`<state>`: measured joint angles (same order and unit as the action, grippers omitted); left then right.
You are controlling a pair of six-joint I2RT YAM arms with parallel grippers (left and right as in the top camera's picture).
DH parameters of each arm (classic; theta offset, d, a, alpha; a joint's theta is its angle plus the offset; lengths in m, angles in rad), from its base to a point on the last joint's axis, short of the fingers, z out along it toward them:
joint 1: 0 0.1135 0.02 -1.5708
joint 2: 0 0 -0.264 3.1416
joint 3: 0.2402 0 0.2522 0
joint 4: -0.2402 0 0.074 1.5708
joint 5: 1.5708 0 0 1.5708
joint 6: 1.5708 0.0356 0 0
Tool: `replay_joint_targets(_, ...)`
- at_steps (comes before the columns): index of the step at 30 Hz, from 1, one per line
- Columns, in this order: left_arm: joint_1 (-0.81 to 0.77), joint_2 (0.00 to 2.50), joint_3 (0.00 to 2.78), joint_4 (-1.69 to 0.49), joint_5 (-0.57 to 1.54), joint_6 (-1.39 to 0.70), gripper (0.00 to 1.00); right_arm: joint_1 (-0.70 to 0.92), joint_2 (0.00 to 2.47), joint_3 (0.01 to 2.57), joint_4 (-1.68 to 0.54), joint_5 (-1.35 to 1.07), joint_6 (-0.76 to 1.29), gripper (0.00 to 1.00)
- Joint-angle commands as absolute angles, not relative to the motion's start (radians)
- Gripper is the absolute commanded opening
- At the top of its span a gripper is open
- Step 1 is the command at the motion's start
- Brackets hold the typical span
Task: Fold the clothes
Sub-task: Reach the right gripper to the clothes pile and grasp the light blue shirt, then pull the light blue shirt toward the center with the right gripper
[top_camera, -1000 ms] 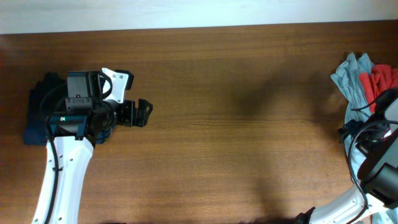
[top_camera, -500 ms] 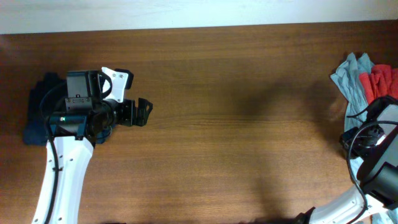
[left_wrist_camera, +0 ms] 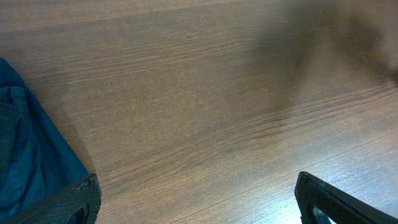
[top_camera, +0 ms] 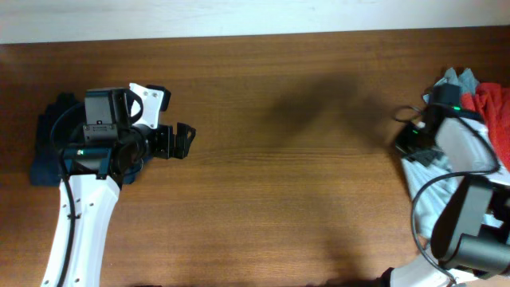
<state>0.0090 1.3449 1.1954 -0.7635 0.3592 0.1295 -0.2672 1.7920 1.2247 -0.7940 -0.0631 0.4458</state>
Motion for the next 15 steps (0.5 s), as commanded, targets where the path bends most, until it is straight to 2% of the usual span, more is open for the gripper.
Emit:
replay_joint_targets(1, 0.014, 1.343, 1.214, -0.76, 0.37, 0.121, 0.99, -0.093, 1.772, 1.225, -0.67, -0.22, 0.496, 0.04)
replay_joint_targets(6, 0.014, 1.343, 1.214, -0.775, 0.37, 0.121, 0.99, 0.147, 1.772, 1.225, -0.358, -0.231, 0.529, 0.05)
replay_joint_targets(7, 0.014, 1.343, 1.214, -0.775, 0.37, 0.121, 0.99, 0.191, 1.772, 1.226, -0.294, -0.213, 0.53, 0.22)
replay_joint_targets(8, 0.014, 1.343, 1.214, -0.775, 0.371, 0.12, 0.99, 0.202, 1.772, 1.231, -0.286, -0.205, 0.53, 0.34)
replay_joint_targets(9, 0.014, 1.343, 1.214, -0.778, 0.371, 0.12, 0.99, 0.209, 1.772, 1.243, -0.296, -0.197, 0.529, 0.56)
replay_joint_targets(10, 0.014, 1.343, 1.214, -0.783, 0.371, 0.12, 0.99, 0.205, 1.772, 1.251, -0.32, -0.187, 0.528, 0.64)
replay_joint_targets(12, 0.014, 1.343, 1.214, -0.804, 0.371, 0.12, 0.99, 0.175, 1.771, 1.277, -0.417, -0.183, 0.464, 0.67)
replay_joint_targets(15, 0.014, 1.343, 1.214, -0.827, 0.371, 0.121, 0.99, 0.116, 1.771, 1.315, -0.624, -0.193, 0.311, 0.66)
